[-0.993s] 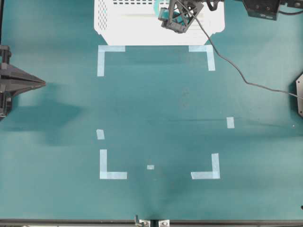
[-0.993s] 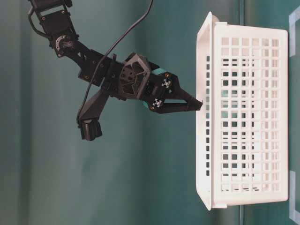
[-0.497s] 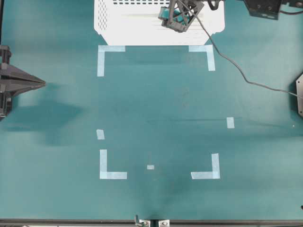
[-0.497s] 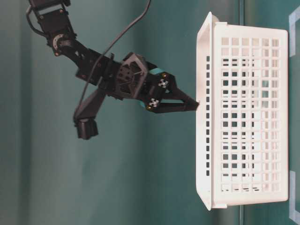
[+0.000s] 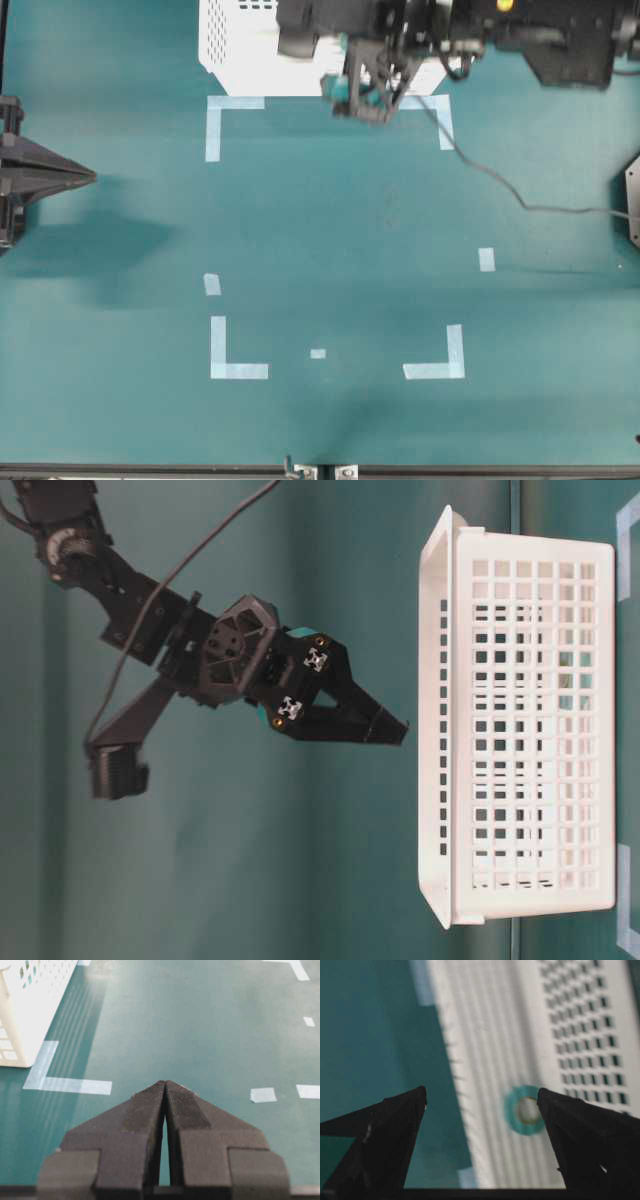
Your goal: Put the tape into the white basket.
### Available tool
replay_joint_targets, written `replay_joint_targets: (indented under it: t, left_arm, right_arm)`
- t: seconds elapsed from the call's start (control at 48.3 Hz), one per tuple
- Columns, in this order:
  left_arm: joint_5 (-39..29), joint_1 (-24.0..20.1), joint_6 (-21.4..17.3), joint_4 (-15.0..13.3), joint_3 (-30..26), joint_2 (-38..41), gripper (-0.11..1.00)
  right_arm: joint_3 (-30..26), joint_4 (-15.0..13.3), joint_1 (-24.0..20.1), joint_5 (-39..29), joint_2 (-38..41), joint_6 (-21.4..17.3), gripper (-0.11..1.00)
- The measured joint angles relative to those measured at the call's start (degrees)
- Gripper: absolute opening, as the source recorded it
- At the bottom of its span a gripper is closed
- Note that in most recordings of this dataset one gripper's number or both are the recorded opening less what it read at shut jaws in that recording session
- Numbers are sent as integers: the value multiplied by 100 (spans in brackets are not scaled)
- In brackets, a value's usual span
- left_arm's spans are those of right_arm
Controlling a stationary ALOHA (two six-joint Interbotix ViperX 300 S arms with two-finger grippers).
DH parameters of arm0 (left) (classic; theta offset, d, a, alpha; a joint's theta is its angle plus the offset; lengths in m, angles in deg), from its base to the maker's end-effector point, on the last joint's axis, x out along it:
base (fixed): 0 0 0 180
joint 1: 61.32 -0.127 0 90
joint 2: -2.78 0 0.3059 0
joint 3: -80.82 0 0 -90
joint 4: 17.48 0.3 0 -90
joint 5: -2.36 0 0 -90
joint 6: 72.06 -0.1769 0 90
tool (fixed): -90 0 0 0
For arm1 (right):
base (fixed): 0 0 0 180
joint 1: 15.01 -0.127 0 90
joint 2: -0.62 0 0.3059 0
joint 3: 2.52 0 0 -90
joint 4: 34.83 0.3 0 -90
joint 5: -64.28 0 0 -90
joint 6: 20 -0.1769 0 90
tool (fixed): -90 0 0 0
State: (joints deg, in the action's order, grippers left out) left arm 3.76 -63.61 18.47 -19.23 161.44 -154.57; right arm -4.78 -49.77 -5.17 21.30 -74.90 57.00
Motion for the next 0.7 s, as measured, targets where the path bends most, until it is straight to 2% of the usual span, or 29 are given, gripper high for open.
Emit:
replay_joint_targets:
  t: [0.331,0.517,0.703]
  left_arm:
    - [0,0,0,9,0,0,-11]
    - [0,0,0,0,0,0,-11]
    - [0,0,0,0,9,0,-11]
  right_arm:
    - [0,44,-826,299,-79,-281,95]
    - [9,35,-870,316,-132,-281,95]
    - [193,-35,-870,325,-510,-237,95]
